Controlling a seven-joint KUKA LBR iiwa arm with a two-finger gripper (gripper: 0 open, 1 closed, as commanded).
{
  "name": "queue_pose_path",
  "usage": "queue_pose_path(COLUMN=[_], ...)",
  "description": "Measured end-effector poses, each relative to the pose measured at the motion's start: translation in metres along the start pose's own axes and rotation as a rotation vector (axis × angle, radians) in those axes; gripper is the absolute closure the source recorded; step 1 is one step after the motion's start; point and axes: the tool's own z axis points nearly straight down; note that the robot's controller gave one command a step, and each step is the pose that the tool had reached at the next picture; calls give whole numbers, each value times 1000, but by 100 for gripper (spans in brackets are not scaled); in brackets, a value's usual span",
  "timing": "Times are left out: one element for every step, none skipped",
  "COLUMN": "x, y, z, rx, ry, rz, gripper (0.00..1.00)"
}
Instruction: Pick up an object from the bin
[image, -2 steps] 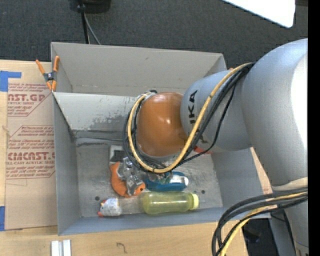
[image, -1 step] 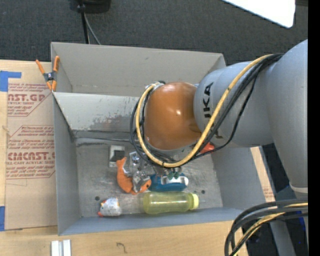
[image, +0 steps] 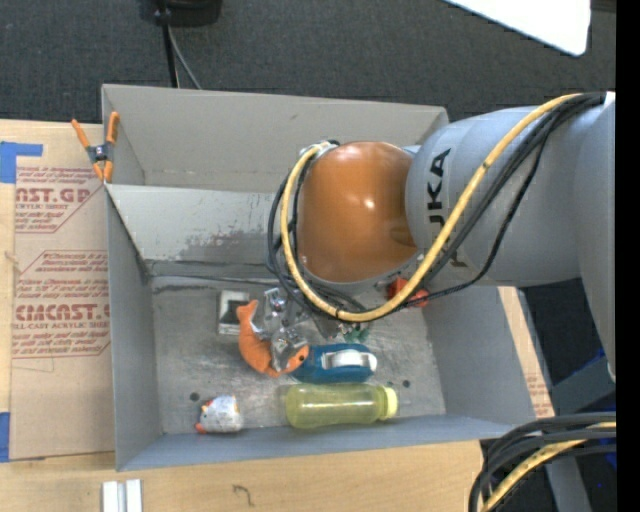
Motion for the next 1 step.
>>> queue_pose_path(x=[8], y=[-4], z=[-23], rx=[0], ry=[1], rz=[-12], gripper=[100])
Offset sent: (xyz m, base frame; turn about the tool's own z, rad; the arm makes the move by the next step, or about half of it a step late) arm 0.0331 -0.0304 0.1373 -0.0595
